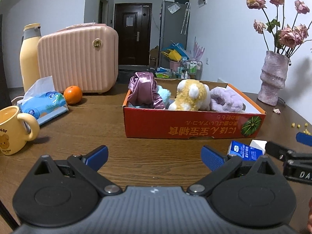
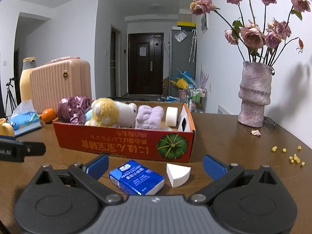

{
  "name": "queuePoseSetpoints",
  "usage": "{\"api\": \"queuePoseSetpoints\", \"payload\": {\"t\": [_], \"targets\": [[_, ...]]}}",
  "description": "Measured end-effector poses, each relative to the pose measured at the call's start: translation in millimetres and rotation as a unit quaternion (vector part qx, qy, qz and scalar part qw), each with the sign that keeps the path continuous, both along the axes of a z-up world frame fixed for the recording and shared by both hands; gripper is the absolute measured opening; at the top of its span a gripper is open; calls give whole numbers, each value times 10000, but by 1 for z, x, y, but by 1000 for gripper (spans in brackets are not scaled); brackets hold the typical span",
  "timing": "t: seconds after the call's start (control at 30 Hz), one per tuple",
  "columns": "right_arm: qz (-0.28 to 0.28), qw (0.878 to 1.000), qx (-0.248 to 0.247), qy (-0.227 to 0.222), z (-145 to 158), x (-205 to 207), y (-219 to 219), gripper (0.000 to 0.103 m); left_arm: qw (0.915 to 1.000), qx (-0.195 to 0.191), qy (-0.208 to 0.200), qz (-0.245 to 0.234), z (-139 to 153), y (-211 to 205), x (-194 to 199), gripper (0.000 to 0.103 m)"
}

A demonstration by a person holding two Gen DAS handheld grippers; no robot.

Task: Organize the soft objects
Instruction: 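Lower the right gripper onto the blue tissue pack and close it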

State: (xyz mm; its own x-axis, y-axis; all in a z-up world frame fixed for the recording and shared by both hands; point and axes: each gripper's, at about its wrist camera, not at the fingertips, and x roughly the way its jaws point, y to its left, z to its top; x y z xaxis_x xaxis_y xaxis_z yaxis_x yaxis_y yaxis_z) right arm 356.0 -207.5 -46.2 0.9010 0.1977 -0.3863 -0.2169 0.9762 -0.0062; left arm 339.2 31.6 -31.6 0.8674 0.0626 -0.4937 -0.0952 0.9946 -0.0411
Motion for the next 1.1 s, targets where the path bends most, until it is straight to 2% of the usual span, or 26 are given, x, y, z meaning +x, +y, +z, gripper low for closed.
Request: {"api": "queuePoseSetpoints", "payload": {"t": [0.3, 0.77, 0.97, 1.1], "targets": [[-30, 9990, 12, 444, -12, 16, 20, 103, 10000, -49, 61, -27, -1, 17, 5, 103], [-390, 9916, 82, 1228, -31, 50, 52, 103, 9997, -90, 217, 120, -6, 58, 15, 103], [-609, 9888, -36, 1361, -37, 61, 63, 100, 9993, -126, 332, 140, -10, 66, 18, 103], [-675, 9870, -69, 1459, -40, 67, 66, 94, 9992, -150, 356, 123, -11, 67, 18, 103]]}}
